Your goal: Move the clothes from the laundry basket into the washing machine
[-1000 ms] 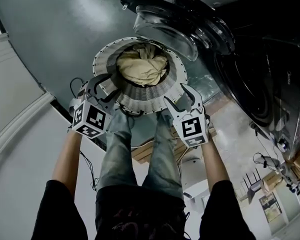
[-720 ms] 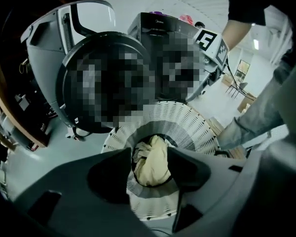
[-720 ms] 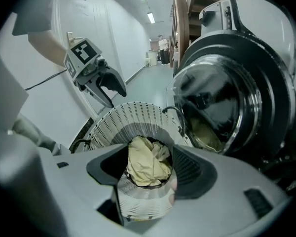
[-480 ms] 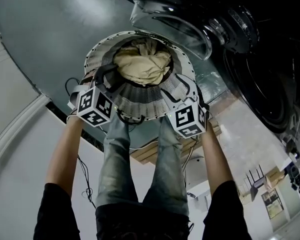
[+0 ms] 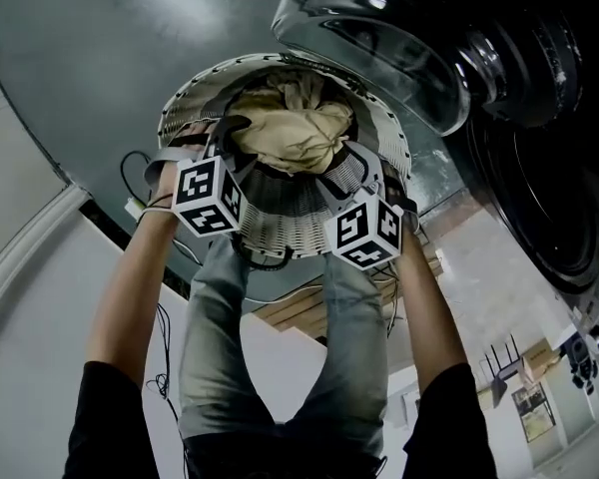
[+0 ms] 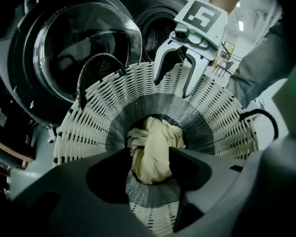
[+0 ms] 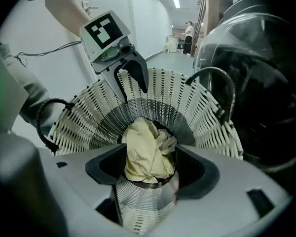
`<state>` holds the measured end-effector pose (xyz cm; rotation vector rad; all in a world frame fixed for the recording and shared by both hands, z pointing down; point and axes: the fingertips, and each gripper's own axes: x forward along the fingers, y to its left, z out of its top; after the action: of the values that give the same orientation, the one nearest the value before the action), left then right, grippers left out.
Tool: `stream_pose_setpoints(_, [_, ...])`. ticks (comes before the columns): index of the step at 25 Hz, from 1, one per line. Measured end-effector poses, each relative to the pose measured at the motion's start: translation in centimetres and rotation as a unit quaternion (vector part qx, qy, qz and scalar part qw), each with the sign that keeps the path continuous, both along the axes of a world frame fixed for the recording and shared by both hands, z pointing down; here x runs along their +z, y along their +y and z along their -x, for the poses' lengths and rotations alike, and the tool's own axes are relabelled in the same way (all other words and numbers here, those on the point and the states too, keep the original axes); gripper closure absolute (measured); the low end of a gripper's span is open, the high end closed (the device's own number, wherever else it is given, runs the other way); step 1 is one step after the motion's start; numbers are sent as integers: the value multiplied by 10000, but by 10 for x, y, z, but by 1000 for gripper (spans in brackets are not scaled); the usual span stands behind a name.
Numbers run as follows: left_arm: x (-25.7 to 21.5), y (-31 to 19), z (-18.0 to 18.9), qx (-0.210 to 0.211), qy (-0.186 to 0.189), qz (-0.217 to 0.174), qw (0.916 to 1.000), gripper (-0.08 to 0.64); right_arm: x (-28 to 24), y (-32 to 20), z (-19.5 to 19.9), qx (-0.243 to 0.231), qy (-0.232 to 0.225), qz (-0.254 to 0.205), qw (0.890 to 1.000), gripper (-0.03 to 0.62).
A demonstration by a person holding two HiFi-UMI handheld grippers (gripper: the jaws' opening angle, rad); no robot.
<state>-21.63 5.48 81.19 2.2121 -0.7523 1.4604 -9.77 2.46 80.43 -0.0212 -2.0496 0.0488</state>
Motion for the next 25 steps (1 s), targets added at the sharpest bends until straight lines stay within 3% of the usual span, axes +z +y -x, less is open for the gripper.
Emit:
stream_pose_setpoints(5, [40, -9, -8, 139, -81, -9, 9999, 294, 41, -3, 4, -170, 89, -57, 9998, 274])
stream_pose_setpoints(10, [83, -10, -14, 435, -294, 47, 9986, 266, 88, 10, 2, -375, 394, 202, 9983, 189])
stream_pose_setpoints(15, [124, -5, -18, 577, -399, 288, 9971, 222, 129, 16, 6, -538, 560, 164, 9968, 179])
stream_pose_setpoints(25, [190, 10, -26, 888, -737, 758, 9904, 168, 210, 30, 3, -702, 1227, 350, 9893, 68])
